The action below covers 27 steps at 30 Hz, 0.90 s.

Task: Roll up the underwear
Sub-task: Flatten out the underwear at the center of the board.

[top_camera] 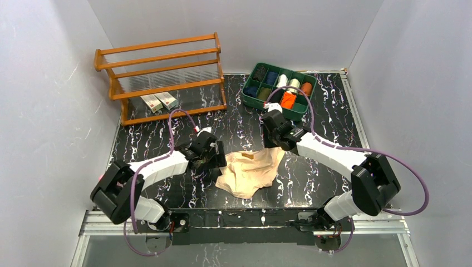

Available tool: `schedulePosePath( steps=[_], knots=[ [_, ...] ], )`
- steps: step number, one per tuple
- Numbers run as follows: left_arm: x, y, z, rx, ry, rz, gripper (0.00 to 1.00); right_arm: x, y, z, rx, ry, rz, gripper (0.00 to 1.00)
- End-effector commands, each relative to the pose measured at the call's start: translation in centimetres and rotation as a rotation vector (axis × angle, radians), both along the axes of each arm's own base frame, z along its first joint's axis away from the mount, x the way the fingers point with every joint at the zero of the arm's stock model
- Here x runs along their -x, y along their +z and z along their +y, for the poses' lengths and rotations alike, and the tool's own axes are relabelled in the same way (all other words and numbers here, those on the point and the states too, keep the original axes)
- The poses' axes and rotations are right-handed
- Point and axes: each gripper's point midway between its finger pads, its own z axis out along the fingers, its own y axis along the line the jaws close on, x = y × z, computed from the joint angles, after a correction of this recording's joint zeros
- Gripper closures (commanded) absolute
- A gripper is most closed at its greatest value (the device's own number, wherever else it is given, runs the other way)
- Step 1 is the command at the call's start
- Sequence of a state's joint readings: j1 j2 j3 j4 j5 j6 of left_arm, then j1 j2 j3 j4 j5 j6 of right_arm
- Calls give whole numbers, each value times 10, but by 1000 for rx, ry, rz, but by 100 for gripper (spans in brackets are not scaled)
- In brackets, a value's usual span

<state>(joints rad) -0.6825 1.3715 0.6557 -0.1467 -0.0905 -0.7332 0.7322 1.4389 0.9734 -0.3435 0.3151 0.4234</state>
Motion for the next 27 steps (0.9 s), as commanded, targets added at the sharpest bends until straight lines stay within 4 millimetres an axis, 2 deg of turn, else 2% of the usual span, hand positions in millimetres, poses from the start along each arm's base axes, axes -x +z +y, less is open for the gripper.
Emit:
schedulePosePath(
  steps=[1,3,5,9,13,16,20,21,24,27],
  knots=[
    [-19,2,-10,-9,-43,-29,26,-5,7,3,-50,-16,-3,99],
    [-24,0,-8,-26,-30,-29,30,-6,7,3,-56,-15,-4,99],
    [-26,-4,-9,-36,-32,-17,38,-8,8,2,-55,-19,-6,99],
    [-21,-17,-7,-67,-54,25,59,-11,10,0,-49,-19,-13,99],
    [-18,-30,2,-110,-37,39,64,-14,12,-1,-47,-19,-17,99],
    [-21,-36,4,-135,-29,40,73,-17,12,0,-51,-16,-19,99],
    [-30,-42,2,-173,-29,30,97,-19,17,4,-73,3,-18,99],
    [-32,-42,3,-181,-29,25,100,-19,19,5,-82,7,-18,99],
    [-39,-34,4,-185,-21,-13,100,-19,29,9,-133,32,-26,99],
    [-45,-8,3,-150,-21,-89,100,-17,43,12,-182,53,-40,99]
  ],
)
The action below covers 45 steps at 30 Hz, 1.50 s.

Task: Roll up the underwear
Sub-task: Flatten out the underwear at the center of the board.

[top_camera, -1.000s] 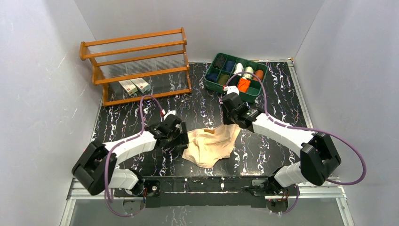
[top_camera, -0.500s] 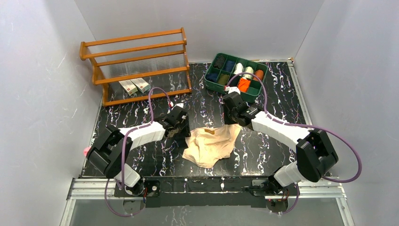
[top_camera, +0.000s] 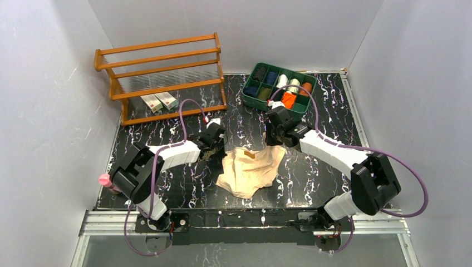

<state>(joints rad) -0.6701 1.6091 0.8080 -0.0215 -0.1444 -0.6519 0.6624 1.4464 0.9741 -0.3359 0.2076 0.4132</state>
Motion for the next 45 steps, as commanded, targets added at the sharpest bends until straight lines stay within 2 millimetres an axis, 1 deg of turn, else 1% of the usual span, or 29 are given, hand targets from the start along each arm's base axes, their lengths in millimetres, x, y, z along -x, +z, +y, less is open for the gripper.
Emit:
schedulePosePath(
  steps=[1,5,7,9,12,14,16,19,22,24,26,29,31,32,33,34,35,36,38,40,41,43,45],
  knots=[
    [10,14,28,-83,7,-41,100,-10,51,16,-142,45,-96,99],
    [10,68,36,-22,20,-185,100,-4,75,15,-209,53,-132,99],
    [13,90,45,-10,31,-240,100,2,87,17,-253,71,-146,99],
    [18,108,53,-6,40,-271,100,11,99,22,-317,98,-154,99],
    [28,134,60,18,35,-305,100,27,117,31,-421,150,-165,99],
    [35,149,65,36,29,-326,100,37,132,32,-479,179,-184,99],
    [44,163,68,61,17,-341,100,50,152,33,-540,215,-204,99],
    [60,186,70,111,-19,-359,100,74,174,39,-639,291,-187,99],
    [78,217,78,169,-36,-397,100,107,193,46,-747,402,-133,99],
    [91,236,83,207,-45,-419,100,134,204,50,-826,498,-81,99],
    [105,253,89,234,-57,-427,100,159,217,50,-896,590,-45,99],
    [127,279,92,293,-104,-429,100,194,242,44,-985,726,-15,99],
    [141,292,96,327,-112,-423,100,208,254,39,-1013,774,-17,99],
    [146,298,100,338,-103,-420,100,209,256,38,-1013,761,-22,99],
    [151,297,105,330,-85,-396,100,203,252,37,-998,708,-20,99],
    [154,293,109,317,-62,-365,100,190,243,36,-964,616,-14,99],
    [154,286,110,304,-44,-331,100,175,228,35,-917,511,10,99],
    [154,276,109,287,-36,-289,100,156,205,32,-850,378,46,99],
    [148,249,108,232,-3,-219,100,122,145,25,-693,147,136,99],
    [131,215,103,177,37,-177,100,97,97,23,-570,45,175,99],
    [120,197,97,156,48,-167,100,81,78,24,-523,5,167,99],
    [99,162,91,88,65,-153,100,51,48,24,-444,-41,123,99],
    [77,129,94,-18,95,-151,100,24,27,23,-384,-74,75,99]
  ],
)
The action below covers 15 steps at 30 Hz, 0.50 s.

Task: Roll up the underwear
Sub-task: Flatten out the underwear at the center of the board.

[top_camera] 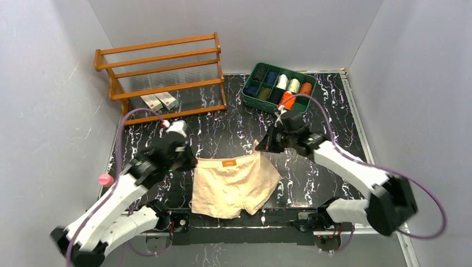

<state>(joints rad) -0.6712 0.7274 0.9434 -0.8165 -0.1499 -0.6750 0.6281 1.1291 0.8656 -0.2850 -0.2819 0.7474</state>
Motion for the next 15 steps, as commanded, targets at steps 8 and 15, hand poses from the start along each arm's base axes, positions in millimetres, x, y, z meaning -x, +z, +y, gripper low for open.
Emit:
schedulePosePath(
  steps=[8,15],
  knots=[
    [-101,-111,1,-366,142,16,100,-102,-116,-16,411,-147,-33,94],
    [-124,-116,22,-423,173,28,98,-136,-112,-26,499,-177,-133,66]
  ],
)
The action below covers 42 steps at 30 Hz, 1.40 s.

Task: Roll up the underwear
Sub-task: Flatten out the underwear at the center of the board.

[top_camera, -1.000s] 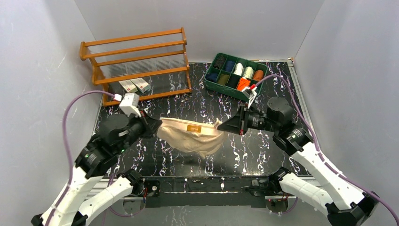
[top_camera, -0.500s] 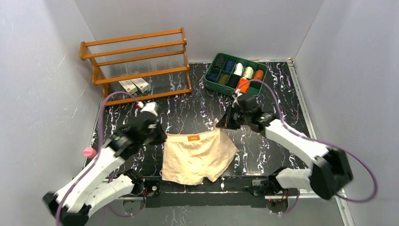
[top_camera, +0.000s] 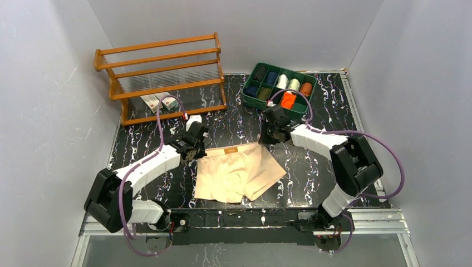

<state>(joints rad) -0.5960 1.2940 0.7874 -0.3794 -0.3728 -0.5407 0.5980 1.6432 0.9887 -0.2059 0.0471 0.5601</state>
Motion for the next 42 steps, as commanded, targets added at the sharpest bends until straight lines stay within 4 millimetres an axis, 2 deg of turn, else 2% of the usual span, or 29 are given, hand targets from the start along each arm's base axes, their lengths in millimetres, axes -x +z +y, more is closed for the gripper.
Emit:
schedulePosePath(
  steps=[1,3,4,6,8,11,15,17,19,26,29,32,35,38,40,42],
  knots=[
    [-30,14,19,-35,44,-64,88,-45,20,-7,88,-3,-146,54],
    [-32,9,27,-48,68,-24,59,-53,20,-17,156,-13,-129,36],
    [-32,8,31,-57,80,-11,49,-56,25,-20,178,-10,-126,31],
    [-33,12,36,-66,105,-6,40,-57,38,-23,191,13,-144,19],
    [-30,20,36,-46,111,-13,35,-48,50,-17,148,73,-146,18],
    [-21,31,22,64,78,-19,34,-8,55,4,-15,214,-73,28],
    [-1,42,-38,385,-128,-4,34,59,43,24,-248,348,101,44],
    [16,41,-65,536,-215,36,34,79,33,26,-312,360,162,49],
    [31,31,-76,603,-250,88,34,88,19,20,-304,329,193,51],
    [49,-31,-44,490,-66,191,35,81,-40,-34,-4,91,247,57],
    [49,-47,-29,416,-3,199,35,84,-53,-56,103,31,252,57],
    [41,-55,-15,334,41,176,35,90,-57,-75,173,-7,249,55],
    [28,-59,-8,265,55,159,35,103,-58,-76,154,-8,278,54],
    [20,-61,-10,230,30,186,36,120,-55,-66,72,13,325,53],
    [18,-57,-17,253,3,193,36,120,-46,-58,23,28,317,50],
    [18,-49,-25,289,-31,185,36,110,-29,-50,-15,43,271,48]
  ],
)
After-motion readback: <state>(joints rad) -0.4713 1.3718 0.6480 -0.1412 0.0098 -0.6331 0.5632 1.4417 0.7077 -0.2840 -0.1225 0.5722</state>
